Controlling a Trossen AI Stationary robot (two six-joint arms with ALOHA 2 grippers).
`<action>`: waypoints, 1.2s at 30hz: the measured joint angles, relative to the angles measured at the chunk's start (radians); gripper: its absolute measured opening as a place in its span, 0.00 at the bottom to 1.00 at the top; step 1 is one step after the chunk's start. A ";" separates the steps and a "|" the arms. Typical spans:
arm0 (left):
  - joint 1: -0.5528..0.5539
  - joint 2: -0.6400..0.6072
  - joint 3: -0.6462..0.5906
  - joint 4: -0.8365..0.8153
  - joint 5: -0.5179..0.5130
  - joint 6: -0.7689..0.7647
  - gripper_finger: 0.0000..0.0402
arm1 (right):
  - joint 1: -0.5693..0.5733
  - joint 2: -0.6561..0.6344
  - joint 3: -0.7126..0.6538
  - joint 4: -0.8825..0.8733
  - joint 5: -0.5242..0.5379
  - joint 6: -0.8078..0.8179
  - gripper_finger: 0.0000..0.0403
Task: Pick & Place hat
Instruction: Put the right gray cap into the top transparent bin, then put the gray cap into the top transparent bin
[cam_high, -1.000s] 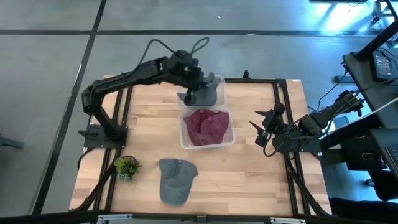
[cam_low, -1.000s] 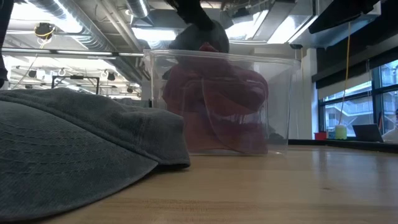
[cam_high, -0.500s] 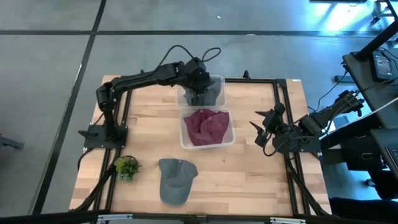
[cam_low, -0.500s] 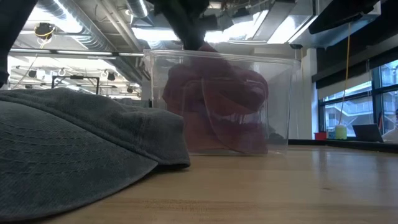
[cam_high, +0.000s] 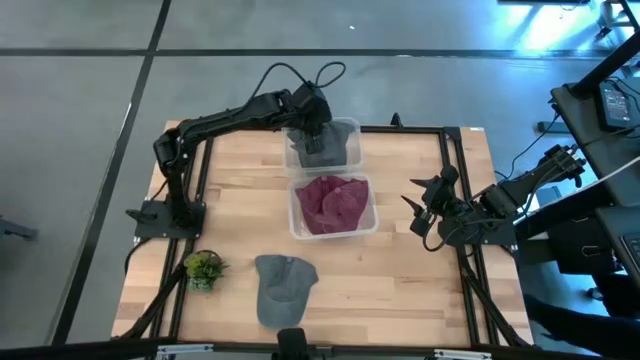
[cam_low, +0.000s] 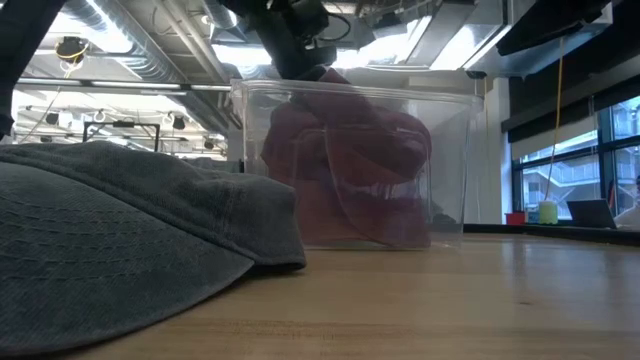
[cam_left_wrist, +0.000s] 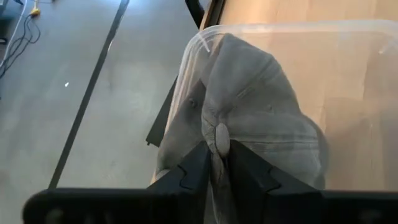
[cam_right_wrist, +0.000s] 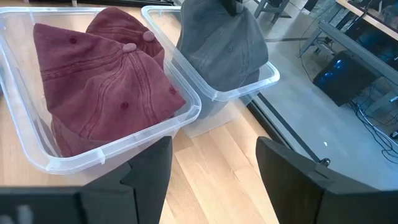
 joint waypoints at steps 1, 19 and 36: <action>0.000 0.000 0.000 0.000 -0.003 -0.011 0.14 | 0.000 0.000 0.000 0.000 0.000 0.000 0.58; 0.001 -0.052 0.000 -0.019 -0.054 -0.101 0.57 | 0.000 0.000 0.000 0.000 -0.069 0.033 0.58; -0.183 -0.335 -0.248 0.018 0.106 -0.237 0.58 | 0.000 0.000 -0.144 0.090 -0.069 0.086 0.58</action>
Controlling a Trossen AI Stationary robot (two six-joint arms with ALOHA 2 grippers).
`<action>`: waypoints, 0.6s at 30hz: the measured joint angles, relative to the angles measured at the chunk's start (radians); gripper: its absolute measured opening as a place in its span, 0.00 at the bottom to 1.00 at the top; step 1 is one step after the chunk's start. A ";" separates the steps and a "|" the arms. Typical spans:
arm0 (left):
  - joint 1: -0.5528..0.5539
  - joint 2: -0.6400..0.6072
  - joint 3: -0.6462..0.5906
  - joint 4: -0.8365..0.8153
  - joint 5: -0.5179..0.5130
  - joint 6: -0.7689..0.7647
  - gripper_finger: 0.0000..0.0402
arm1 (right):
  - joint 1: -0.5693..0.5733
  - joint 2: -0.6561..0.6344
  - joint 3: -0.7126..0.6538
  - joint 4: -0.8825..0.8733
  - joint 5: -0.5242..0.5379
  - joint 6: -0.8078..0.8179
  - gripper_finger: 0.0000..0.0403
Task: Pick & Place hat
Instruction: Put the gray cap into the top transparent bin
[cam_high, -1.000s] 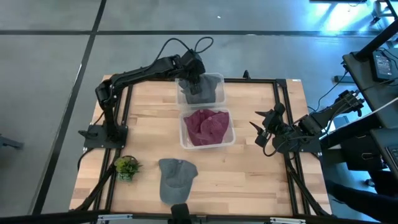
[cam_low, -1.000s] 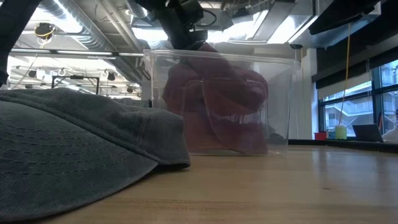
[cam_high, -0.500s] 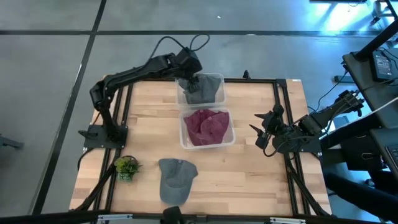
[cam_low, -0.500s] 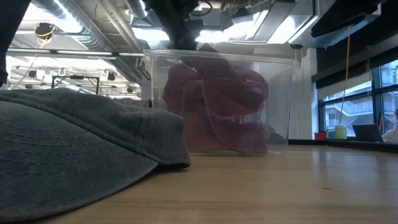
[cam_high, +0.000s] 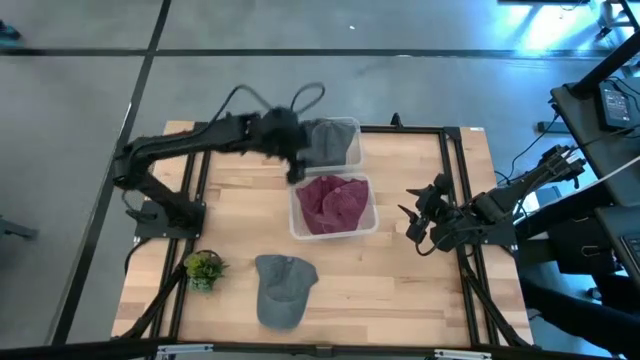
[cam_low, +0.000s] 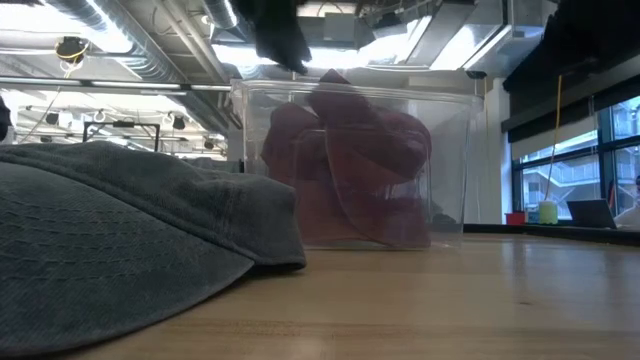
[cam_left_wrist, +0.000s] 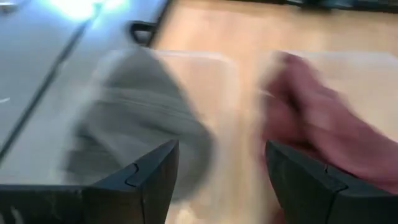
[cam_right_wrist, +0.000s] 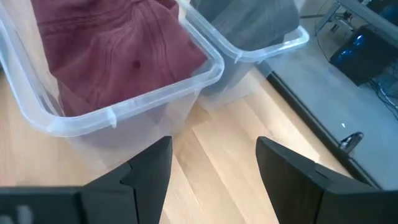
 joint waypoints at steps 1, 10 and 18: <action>-0.032 -0.028 -0.033 0.002 0.005 -0.008 0.58 | 0.000 0.000 -0.014 0.018 0.000 0.000 0.58; -0.332 -0.263 -0.379 0.068 -0.003 -0.279 0.58 | 0.000 0.000 -0.091 0.162 0.000 -0.010 0.58; -0.551 -0.294 -0.646 0.305 -0.004 -0.527 0.58 | 0.000 0.000 -0.093 0.179 0.001 -0.010 0.58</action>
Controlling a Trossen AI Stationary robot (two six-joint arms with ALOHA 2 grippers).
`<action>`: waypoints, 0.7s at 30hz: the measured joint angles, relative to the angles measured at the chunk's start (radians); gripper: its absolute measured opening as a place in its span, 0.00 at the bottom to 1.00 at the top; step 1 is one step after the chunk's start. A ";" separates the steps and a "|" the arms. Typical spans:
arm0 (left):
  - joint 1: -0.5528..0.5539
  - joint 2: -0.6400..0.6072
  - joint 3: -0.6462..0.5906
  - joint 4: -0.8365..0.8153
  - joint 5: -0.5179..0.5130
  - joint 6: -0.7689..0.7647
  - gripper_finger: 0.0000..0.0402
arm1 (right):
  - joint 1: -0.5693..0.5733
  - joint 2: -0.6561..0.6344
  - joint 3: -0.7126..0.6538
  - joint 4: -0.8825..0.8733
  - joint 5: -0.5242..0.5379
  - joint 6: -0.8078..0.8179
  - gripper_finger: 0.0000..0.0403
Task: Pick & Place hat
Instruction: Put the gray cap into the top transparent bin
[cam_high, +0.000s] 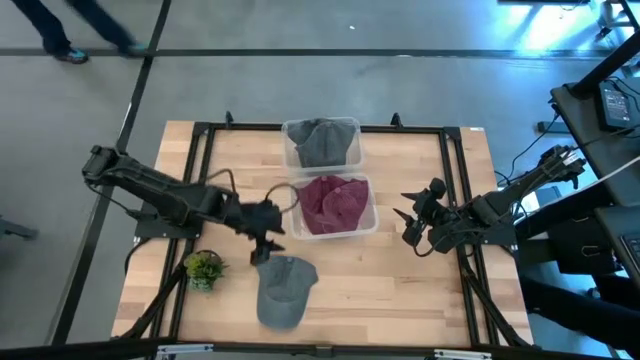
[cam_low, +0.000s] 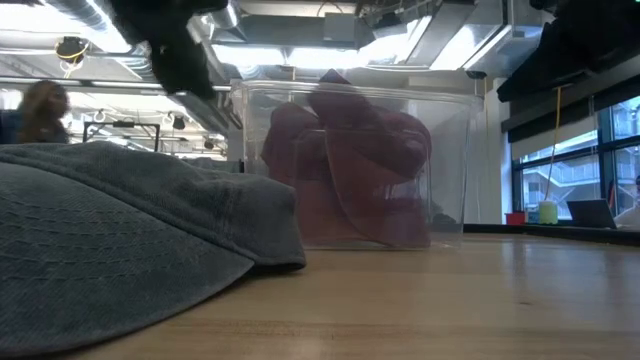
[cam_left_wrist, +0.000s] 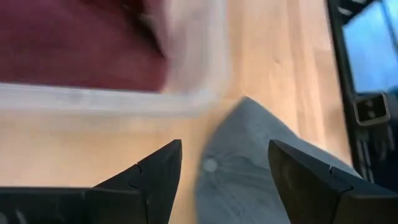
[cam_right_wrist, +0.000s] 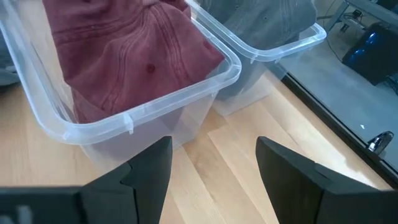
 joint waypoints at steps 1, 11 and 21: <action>-0.014 0.008 -0.025 0.036 0.002 0.000 0.58 | 0.000 0.000 0.000 0.006 0.000 0.000 0.58; -0.046 0.107 -0.103 0.120 0.039 -0.043 0.58 | 0.000 0.000 0.000 0.025 0.000 0.006 0.58; -0.124 0.294 -0.103 0.136 0.037 -0.027 0.58 | 0.000 0.000 0.000 0.024 0.000 0.006 0.58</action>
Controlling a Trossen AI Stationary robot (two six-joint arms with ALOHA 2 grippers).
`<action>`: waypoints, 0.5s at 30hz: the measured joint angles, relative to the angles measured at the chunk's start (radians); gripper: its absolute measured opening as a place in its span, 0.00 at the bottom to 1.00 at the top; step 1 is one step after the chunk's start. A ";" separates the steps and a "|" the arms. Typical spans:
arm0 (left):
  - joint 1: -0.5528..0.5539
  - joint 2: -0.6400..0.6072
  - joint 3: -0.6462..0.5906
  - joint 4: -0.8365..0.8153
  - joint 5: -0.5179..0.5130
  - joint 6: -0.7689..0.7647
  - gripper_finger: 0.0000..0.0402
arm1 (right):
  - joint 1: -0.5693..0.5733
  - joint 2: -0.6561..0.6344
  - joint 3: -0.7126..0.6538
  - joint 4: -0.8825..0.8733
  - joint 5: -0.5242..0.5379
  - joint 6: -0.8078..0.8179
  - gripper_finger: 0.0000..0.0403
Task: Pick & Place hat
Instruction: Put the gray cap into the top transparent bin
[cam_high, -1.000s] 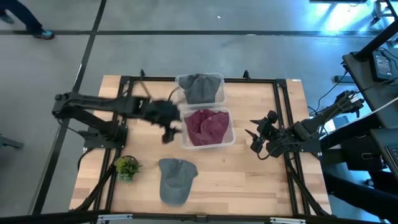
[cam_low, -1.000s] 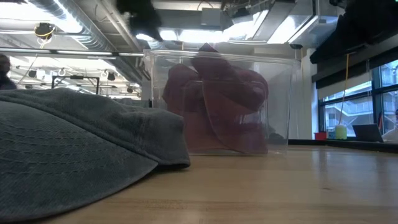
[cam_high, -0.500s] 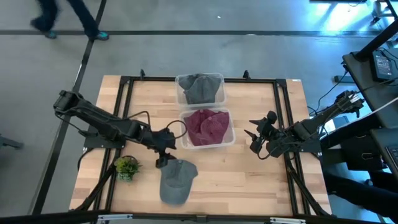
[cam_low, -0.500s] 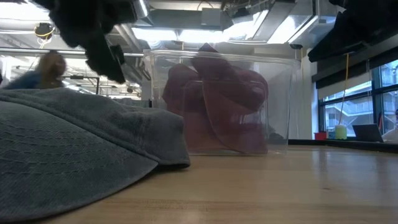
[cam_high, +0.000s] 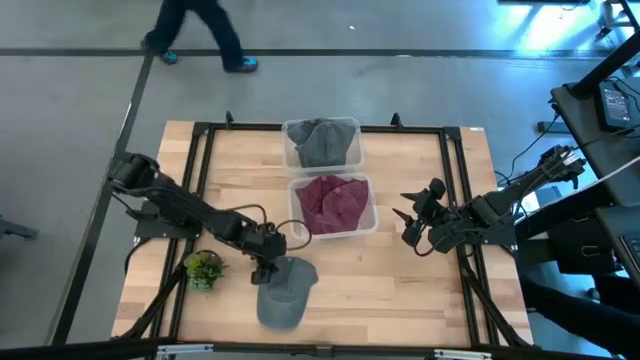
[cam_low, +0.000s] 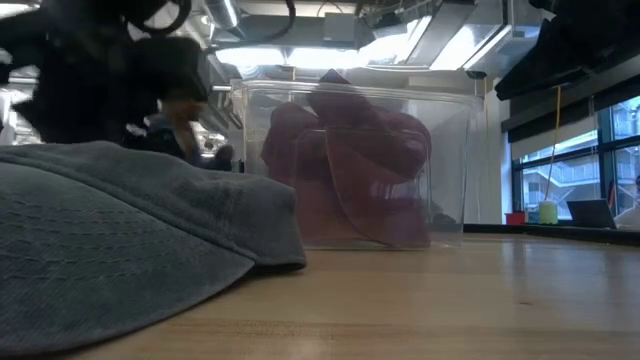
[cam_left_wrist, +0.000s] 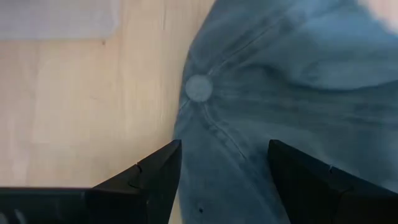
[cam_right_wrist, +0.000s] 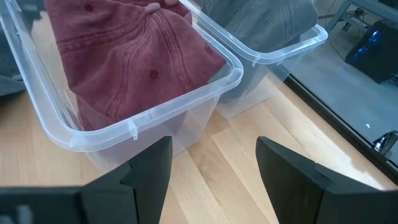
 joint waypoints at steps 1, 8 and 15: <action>-0.005 0.023 0.000 0.012 -0.014 0.000 0.58 | 0.000 0.000 0.000 0.001 0.000 0.000 0.58; -0.008 0.133 0.007 0.018 -0.092 -0.031 0.57 | 0.000 0.000 0.000 0.007 0.000 0.000 0.58; -0.010 0.141 0.005 0.005 -0.115 -0.031 0.43 | 0.000 0.000 0.000 0.007 0.000 0.000 0.58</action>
